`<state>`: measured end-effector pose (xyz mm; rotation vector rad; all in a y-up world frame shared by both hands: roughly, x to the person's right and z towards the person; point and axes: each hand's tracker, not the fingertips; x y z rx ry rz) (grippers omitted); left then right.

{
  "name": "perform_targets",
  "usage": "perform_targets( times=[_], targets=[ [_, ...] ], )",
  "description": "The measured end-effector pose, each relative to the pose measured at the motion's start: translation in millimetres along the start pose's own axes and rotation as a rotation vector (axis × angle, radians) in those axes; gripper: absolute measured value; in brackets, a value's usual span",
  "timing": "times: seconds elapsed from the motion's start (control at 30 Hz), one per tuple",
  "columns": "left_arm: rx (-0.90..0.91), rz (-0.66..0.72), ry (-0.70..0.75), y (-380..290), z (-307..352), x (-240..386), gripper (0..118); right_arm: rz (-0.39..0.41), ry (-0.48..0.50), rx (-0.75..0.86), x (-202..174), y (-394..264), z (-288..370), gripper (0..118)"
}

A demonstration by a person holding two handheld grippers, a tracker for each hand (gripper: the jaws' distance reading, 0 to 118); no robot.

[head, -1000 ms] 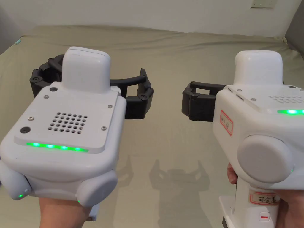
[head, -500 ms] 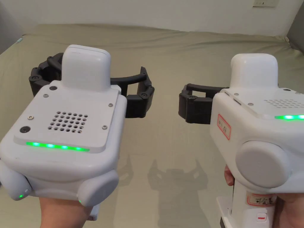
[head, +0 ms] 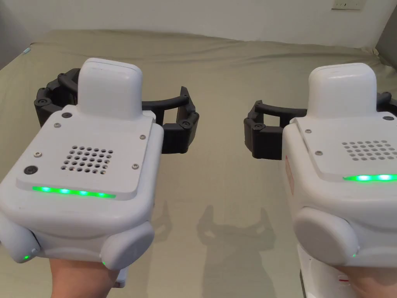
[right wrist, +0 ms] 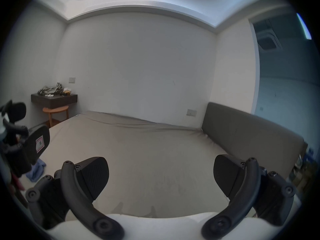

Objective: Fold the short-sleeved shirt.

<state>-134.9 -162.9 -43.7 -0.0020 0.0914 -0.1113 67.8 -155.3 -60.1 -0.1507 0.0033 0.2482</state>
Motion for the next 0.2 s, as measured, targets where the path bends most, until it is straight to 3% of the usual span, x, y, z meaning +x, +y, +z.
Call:
perform_targets(
  times=[0.1, 0.2],
  targets=[
    [0.0, -0.002, 0.0, -0.4, 0.2, 0.0, 117, -0.06, 0.119, 0.033, 7.2, -3.1, 2.6, 118],
    [-0.002, -0.001, -0.003, 0.0, 0.2, -0.1, 117, -0.105, 0.138, 0.061, 11.1, -7.9, 3.0, 118]
  ],
)
